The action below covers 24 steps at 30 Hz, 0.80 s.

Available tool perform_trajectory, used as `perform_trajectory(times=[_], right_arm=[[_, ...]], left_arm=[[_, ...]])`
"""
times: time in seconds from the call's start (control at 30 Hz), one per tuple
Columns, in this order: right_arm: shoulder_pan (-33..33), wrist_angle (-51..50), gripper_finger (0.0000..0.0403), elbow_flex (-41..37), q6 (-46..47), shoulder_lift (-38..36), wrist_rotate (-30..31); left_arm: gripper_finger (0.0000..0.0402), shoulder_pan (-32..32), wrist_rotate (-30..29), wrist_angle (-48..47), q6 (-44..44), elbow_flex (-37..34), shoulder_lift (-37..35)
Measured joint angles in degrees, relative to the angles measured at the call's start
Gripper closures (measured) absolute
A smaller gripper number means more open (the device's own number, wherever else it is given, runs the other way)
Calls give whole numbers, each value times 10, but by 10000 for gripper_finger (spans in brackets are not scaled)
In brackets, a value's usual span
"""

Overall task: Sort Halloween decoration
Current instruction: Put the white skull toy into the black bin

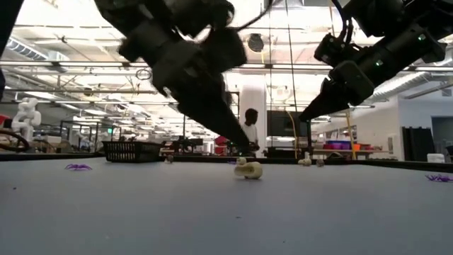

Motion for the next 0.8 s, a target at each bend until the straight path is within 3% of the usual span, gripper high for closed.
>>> perform_trajectory(times=[0.2, 0.27, 0.4, 0.6, 0.8], right_arm=[[0, 1, 403, 0, -2, 0, -16], [0, 1, 403, 0, -2, 0, -16], [0, -2, 403, 0, -2, 0, -16], [0, -1, 403, 0, -2, 0, -15], [0, 0, 403, 0, -2, 0, -13]], left_arm=[[236, 20, 4, 36, 0, 16, 43], [207, 22, 30, 57, 1, 15, 49], [176, 21, 38, 48, 22, 15, 63], [197, 21, 28, 66, 33, 17, 87], [264, 23, 22, 71, 32, 17, 93]])
